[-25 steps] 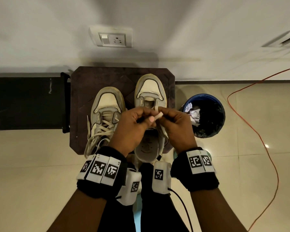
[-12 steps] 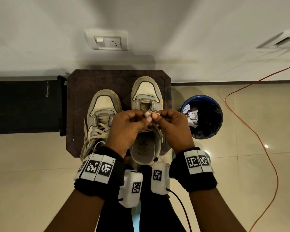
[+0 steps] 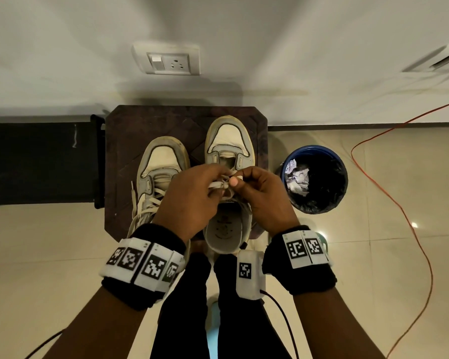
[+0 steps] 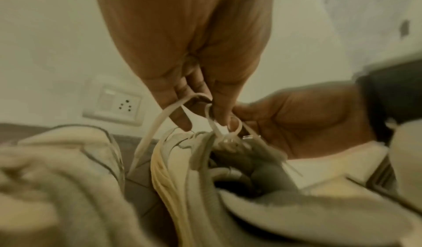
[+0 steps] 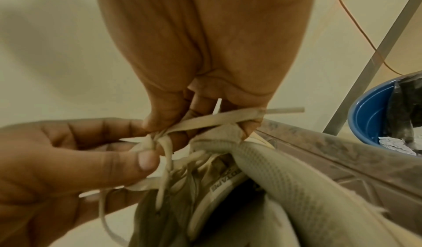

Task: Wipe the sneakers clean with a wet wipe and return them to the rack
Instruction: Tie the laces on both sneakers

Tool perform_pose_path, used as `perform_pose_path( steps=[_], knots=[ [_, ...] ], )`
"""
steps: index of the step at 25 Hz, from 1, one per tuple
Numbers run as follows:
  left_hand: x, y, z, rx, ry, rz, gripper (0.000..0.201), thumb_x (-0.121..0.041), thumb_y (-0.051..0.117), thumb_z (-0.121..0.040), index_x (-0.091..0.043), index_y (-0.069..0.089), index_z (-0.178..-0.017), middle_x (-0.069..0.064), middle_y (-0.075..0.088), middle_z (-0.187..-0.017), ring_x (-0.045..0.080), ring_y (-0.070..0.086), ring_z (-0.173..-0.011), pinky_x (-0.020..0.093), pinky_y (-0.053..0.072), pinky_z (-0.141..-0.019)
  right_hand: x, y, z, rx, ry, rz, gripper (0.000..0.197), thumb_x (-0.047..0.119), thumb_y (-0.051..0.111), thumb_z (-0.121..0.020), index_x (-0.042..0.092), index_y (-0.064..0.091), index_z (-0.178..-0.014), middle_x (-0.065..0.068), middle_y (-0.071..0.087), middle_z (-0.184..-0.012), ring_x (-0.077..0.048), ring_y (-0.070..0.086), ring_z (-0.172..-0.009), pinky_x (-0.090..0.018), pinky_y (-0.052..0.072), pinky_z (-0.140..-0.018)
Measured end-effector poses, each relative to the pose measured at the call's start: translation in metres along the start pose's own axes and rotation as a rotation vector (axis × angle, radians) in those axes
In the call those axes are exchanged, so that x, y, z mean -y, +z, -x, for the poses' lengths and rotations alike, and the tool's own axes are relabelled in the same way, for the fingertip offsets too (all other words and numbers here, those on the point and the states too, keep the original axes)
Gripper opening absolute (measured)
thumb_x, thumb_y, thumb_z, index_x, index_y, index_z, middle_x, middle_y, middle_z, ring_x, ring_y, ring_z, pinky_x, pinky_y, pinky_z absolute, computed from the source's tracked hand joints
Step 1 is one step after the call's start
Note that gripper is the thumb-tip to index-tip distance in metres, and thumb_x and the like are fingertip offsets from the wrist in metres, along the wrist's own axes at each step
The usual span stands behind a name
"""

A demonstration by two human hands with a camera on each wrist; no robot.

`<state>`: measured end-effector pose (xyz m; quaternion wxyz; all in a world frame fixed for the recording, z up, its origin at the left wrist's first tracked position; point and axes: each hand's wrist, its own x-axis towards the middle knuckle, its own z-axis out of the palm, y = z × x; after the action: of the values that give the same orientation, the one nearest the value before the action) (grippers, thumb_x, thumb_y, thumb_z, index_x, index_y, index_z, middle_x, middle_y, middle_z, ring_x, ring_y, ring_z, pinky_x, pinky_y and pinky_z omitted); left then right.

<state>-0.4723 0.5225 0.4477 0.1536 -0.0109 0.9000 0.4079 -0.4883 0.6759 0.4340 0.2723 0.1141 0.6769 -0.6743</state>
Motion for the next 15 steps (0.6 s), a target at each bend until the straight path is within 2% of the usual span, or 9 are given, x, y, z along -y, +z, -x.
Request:
perform_pose_path(
  steps=[2, 3, 5, 7, 11, 13, 15],
  knots=[
    [-0.004, 0.001, -0.001, 0.048, 0.063, -0.31, 0.037, -0.019, 0.059, -0.091, -0.016, 0.056, -0.127, 0.004, 0.057, -0.117, 0.019, 0.057, -0.099, 0.031, 0.05, -0.079, 0.0, 0.001, -0.001, 0.014, -0.011, 0.009, 0.009, 0.004, 0.062, -0.088, 0.01, 0.064, -0.083, -0.002, 0.07, -0.075, -0.008, 0.067, -0.069, -0.017, 0.052, -0.065],
    [-0.006, 0.002, -0.001, 0.071, 0.06, -0.411, 0.035, -0.021, 0.056, -0.093, -0.015, 0.055, -0.128, 0.006, 0.052, -0.119, 0.02, 0.056, -0.097, 0.032, 0.051, -0.075, 0.0, 0.001, -0.001, 0.015, -0.016, 0.024, 0.008, 0.005, 0.063, -0.088, 0.011, 0.065, -0.083, -0.004, 0.07, -0.077, -0.009, 0.068, -0.071, -0.018, 0.052, -0.067],
    [-0.008, 0.0, -0.001, 0.086, 0.042, -0.495, 0.025, -0.023, 0.053, -0.096, -0.015, 0.059, -0.118, 0.005, 0.049, -0.114, 0.018, 0.054, -0.084, 0.031, 0.047, -0.065, -0.002, 0.001, -0.001, 0.005, -0.017, 0.045, 0.006, 0.006, 0.065, -0.086, 0.011, 0.065, -0.083, -0.006, 0.069, -0.078, -0.01, 0.067, -0.072, -0.018, 0.052, -0.067],
    [-0.01, -0.006, -0.001, 0.075, -0.012, -0.491, 0.018, -0.026, 0.056, -0.094, -0.017, 0.063, -0.108, 0.001, 0.052, -0.105, 0.019, 0.055, -0.076, 0.03, 0.042, -0.06, -0.003, 0.0, -0.002, -0.01, -0.024, 0.075, 0.006, 0.006, 0.066, -0.085, 0.011, 0.066, -0.082, -0.006, 0.069, -0.078, -0.009, 0.067, -0.072, -0.018, 0.052, -0.066],
    [-0.015, -0.017, -0.001, 0.06, -0.117, -0.397, 0.029, -0.046, 0.066, -0.083, -0.02, 0.069, -0.095, -0.002, 0.061, -0.09, 0.021, 0.06, -0.079, 0.037, 0.049, -0.066, 0.0, 0.0, -0.001, -0.011, -0.032, 0.132, 0.007, 0.008, 0.067, -0.085, 0.014, 0.066, -0.082, -0.004, 0.071, -0.079, -0.01, 0.068, -0.074, -0.018, 0.053, -0.069],
    [-0.013, -0.02, -0.001, 0.051, -0.153, -0.284, 0.034, -0.052, 0.073, -0.073, -0.02, 0.072, -0.083, -0.003, 0.063, -0.076, 0.018, 0.059, -0.07, 0.038, 0.05, -0.063, 0.002, -0.002, 0.0, -0.02, -0.032, 0.142, 0.008, 0.008, 0.067, -0.085, 0.015, 0.066, -0.081, -0.001, 0.071, -0.077, -0.008, 0.068, -0.072, -0.018, 0.053, -0.068],
    [-0.009, -0.02, 0.002, 0.034, -0.211, -0.084, 0.033, -0.051, 0.079, -0.065, -0.02, 0.073, -0.074, -0.005, 0.063, -0.063, 0.015, 0.059, -0.061, 0.039, 0.051, -0.059, 0.003, -0.003, 0.002, -0.04, -0.04, 0.184, 0.006, 0.01, 0.068, -0.085, 0.015, 0.067, -0.08, -0.002, 0.071, -0.076, -0.009, 0.067, -0.071, -0.019, 0.054, -0.068]
  ],
)
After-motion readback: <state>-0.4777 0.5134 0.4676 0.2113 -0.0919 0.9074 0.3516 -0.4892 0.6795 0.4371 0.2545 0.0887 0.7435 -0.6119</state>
